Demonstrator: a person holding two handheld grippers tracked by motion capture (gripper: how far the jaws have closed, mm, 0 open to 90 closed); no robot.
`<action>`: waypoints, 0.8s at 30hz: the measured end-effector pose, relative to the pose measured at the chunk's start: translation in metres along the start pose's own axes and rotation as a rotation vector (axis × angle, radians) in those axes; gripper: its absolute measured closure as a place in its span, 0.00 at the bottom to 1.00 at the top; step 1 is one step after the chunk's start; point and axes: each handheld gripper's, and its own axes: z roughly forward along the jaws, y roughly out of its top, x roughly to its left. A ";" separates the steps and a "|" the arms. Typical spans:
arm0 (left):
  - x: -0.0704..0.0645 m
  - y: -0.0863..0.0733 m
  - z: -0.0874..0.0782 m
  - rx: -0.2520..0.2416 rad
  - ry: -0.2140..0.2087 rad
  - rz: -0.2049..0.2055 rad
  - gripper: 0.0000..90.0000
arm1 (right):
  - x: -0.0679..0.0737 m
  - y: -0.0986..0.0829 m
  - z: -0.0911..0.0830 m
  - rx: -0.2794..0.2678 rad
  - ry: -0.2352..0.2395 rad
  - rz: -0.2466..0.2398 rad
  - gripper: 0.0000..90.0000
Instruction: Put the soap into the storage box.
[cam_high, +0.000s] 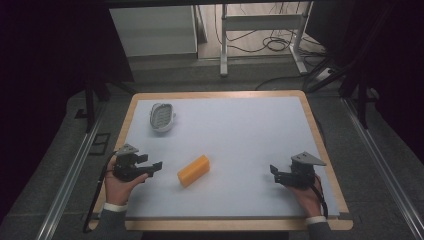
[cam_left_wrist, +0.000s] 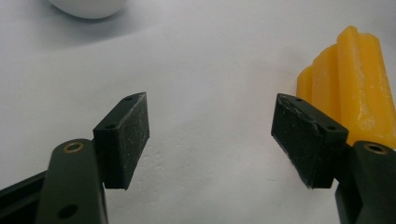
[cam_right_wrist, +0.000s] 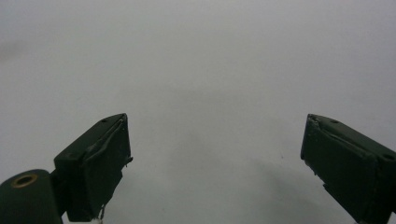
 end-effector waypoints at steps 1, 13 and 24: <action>0.000 0.000 0.000 0.002 -0.001 0.002 0.32 | 0.000 0.000 0.000 0.004 0.000 0.003 0.10; 0.000 0.002 0.000 0.013 -0.007 0.016 0.31 | -0.002 -0.002 -0.003 -0.025 0.005 0.024 0.11; 0.000 0.002 0.002 0.030 -0.006 0.028 0.30 | -0.003 -0.002 -0.003 -0.028 0.000 0.027 0.11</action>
